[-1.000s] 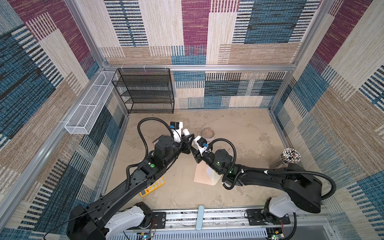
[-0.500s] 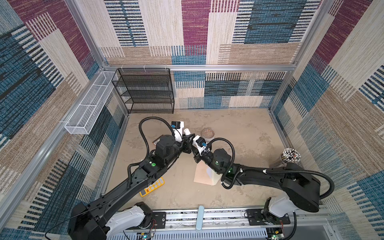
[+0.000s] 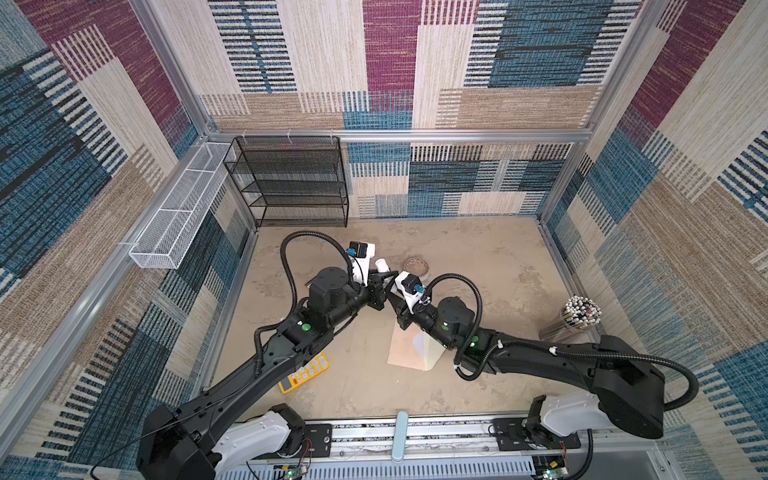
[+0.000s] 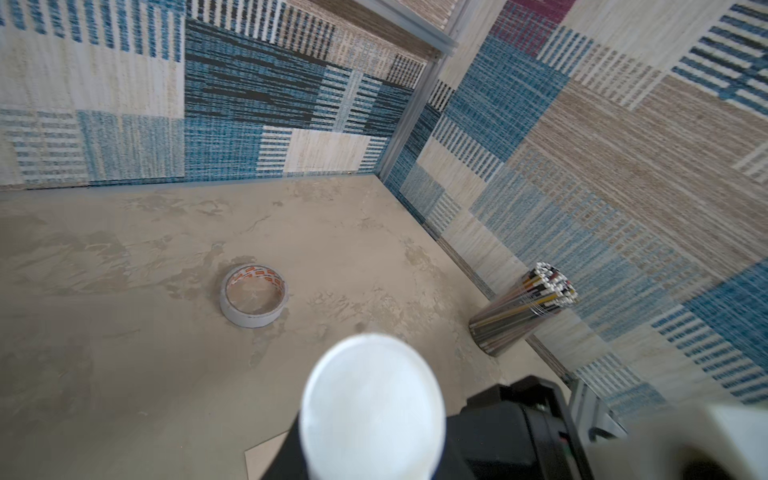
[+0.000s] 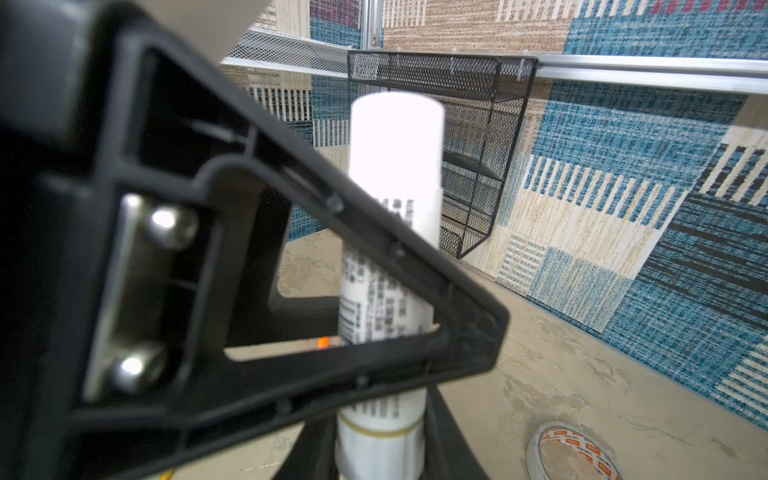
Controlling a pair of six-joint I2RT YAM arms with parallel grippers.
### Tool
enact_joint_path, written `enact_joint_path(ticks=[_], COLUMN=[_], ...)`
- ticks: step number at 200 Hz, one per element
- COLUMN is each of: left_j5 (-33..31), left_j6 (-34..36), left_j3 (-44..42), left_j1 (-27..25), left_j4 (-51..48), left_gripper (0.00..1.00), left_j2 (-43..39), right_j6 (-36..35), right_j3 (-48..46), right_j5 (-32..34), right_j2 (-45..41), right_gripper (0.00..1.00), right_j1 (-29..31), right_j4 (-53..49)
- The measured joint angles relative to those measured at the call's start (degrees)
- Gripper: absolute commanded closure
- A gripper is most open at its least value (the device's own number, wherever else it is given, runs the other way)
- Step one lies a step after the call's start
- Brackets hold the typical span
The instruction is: Place the letter into the envelope and seal it
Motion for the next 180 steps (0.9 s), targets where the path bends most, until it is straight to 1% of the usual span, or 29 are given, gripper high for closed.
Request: enact_joint_path(ticks=[22, 42, 56, 78, 98, 103, 106, 112, 114, 117, 121, 135, 145, 151, 167, 180], left_j5=[11.43, 21.73, 27.52, 34.03, 37.59, 38.27, 38.56, 38.75, 38.75, 38.73, 38.56, 37.68, 35.36, 33.57, 26.36, 19.15], left_j6=[-0.17, -0.57, -0.7, -0.63, -0.5, -0.46, -0.46, -0.44, -0.42, -0.42, -0.26, -0.26, -0.24, -0.2, -0.02, 0.0], left_j3=[-2.14, -4.11, -4.79, -4.83, -4.79, -4.79, -4.79, -4.79, -4.79, -4.79, -4.79, -4.81, -4.85, -4.85, -4.57, -4.55], left_j1=[3.17, 5.51, 6.32, 6.78, 6.82, 6.86, 6.88, 6.91, 6.91, 6.91, 6.91, 6.86, 6.78, 6.8, 6.8, 6.8], left_j4=[3.19, 6.56, 8.2, 9.44, 9.25, 9.03, 8.81, 8.41, 8.31, 8.15, 7.89, 7.06, 6.03, 5.49, 3.39, 1.79], left_gripper=[1.0, 1.0, 1.0, 1.0, 1.0, 1.0, 1.0, 1.0, 1.0, 1.0, 1.0, 1.0, 1.0, 1.0, 1.0, 1.0], left_j2=[-0.98, -2.01, -2.75, -3.06, -2.93, -2.95, -2.99, -3.15, -3.19, -3.37, -3.5, -3.96, -4.63, -5.09, -6.36, -7.43], right_j6=[2.1, 4.22, 5.66, 7.45, 9.01, 9.14, 9.16, 9.14, 9.11, 9.07, 8.92, 6.91, 5.95, 5.75, 4.74, 4.66], right_j3=[-1.09, -1.81, -1.95, -1.86, -1.77, -1.7, -1.62, -1.31, -1.16, -0.98, -0.85, -0.74, -1.36, -2.03, -4.24, -6.03], right_j5=[-7.08, -15.69, -21.79, -30.51, -36.85, -38.1, -38.77, -39.47, -39.71, -40.0, -40.17, -40.92, -40.26, -38.73, -33.24, -28.41], right_j2=[-4.13, -7.76, -9.88, -11.54, -11.69, -11.63, -11.54, -11.39, -11.3, -11.17, -11.02, -10.47, -10.19, -9.86, -8.41, -6.95], right_gripper=[0.93, 0.93, 0.93, 0.92, 0.83, 0.79, 0.74, 0.61, 0.6, 0.54, 0.51, 0.44, 0.4, 0.38, 0.33, 0.32], right_j1=[-1.05, -2.43, -3.43, -5.16, -6.8, -7.08, -7.21, -7.34, -7.39, -7.48, -7.52, -7.34, -7.13, -7.15, -7.23, -6.95], right_j4=[-3.91, -7.26, -9.27, -10.75, -11.87, -12.11, -12.46, -12.98, -13.14, -13.35, -13.44, -13.46, -13.0, -12.39, -10.64, -8.83])
